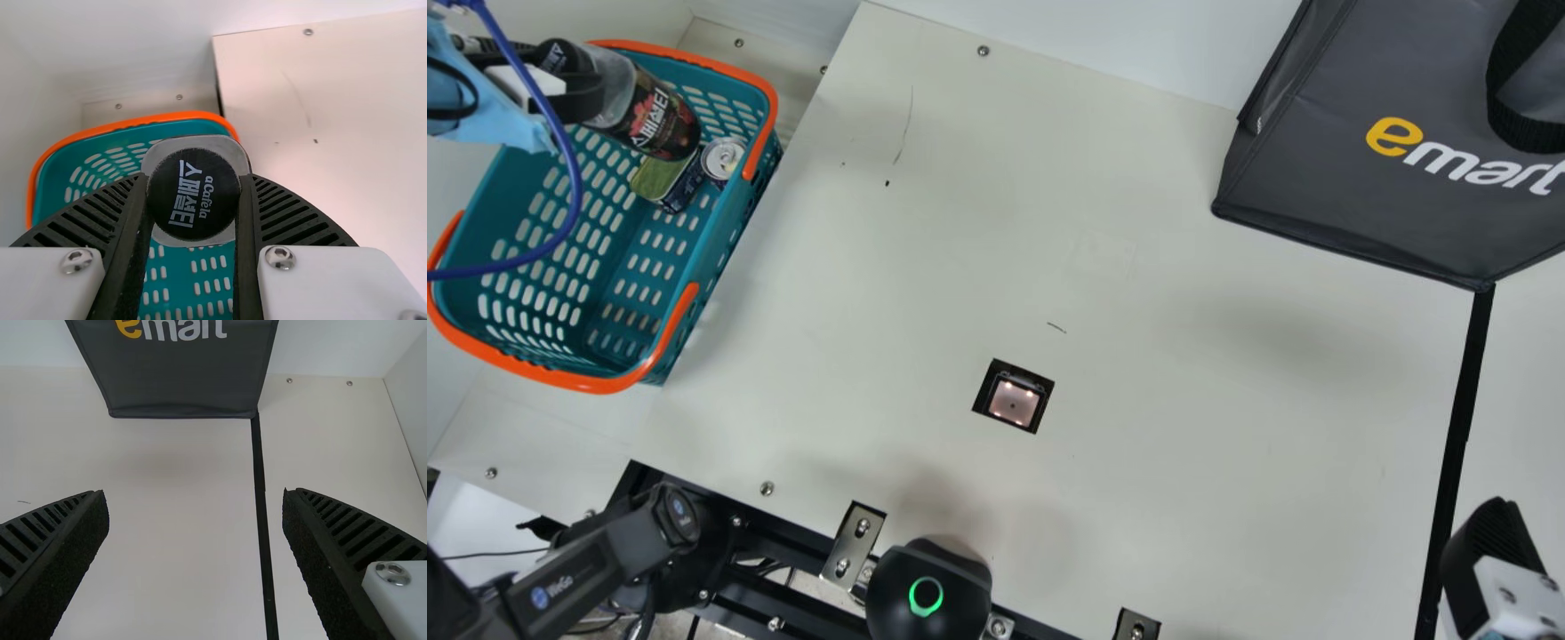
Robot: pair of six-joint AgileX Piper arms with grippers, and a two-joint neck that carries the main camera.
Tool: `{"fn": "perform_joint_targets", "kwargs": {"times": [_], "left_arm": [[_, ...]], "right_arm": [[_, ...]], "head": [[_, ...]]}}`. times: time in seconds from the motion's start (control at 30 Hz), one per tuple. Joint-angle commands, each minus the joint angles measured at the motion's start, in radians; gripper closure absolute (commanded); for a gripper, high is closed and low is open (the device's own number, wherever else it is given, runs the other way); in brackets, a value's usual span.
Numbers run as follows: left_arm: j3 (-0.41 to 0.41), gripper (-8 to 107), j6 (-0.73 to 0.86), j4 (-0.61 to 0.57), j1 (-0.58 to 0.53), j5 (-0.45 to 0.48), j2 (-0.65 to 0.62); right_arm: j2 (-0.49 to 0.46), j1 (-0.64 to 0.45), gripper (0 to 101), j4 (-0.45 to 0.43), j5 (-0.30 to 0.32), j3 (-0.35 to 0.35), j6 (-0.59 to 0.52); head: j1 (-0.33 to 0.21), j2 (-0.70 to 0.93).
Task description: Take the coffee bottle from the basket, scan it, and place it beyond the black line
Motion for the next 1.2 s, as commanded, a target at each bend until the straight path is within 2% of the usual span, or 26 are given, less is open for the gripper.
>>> {"fn": "perform_joint_targets", "kwargs": {"times": [0.0,0.27,1.17], "left_arm": [[0.006,89,0.008,-0.003,-0.017,0.01,-0.006],[0.032,89,0.032,-0.011,-0.103,0.039,-0.031],[0.136,89,0.127,-0.062,-0.365,0.039,-0.059]], "right_arm": [[0.0,0.0,11,0.0,0.0,0.0,0.0],[0.0,0.0,11,0.0,0.0,0.0,0.0],[0.0,0.0,11,0.0,0.0,0.0,0.0]], "head": [[-0.027,0.002],[-0.027,0.002],[-0.027,0.002]]}}
